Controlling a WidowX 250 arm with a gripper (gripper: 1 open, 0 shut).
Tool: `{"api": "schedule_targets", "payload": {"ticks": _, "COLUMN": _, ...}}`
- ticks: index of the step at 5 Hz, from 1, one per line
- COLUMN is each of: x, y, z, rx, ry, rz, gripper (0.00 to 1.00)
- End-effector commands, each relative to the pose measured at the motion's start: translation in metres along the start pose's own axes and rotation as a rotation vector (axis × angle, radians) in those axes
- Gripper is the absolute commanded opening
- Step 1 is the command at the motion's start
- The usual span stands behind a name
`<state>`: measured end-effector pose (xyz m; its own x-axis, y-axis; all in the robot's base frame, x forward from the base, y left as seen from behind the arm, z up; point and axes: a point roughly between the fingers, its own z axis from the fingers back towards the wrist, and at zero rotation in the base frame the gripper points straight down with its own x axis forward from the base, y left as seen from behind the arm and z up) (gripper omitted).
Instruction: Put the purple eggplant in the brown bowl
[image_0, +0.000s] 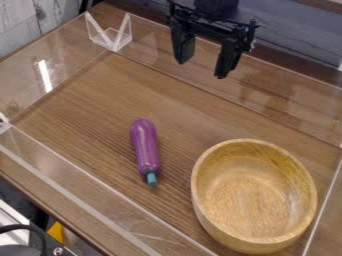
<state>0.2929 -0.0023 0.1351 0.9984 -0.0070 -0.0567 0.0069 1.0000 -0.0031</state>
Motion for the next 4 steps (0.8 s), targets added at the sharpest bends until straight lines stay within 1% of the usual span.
{"api": "schedule_targets", "payload": {"ticks": 1, "x": 0.0, "y": 0.003, "z": -0.001, "rx": -0.004, "ry": 0.0, "rz": -0.003, "gripper": 1.0}}
{"api": "schedule_targets", "payload": {"ticks": 2, "x": 0.0, "y": 0.006, "z": -0.002, "rx": -0.006, "ry": 0.0, "rz": -0.001, "gripper": 1.0}}
{"api": "schedule_targets", "payload": {"ticks": 4, "x": 0.011, "y": 0.008, "z": 0.009, "rx": 0.004, "ry": -0.06, "rz": 0.031, "gripper": 1.0}}
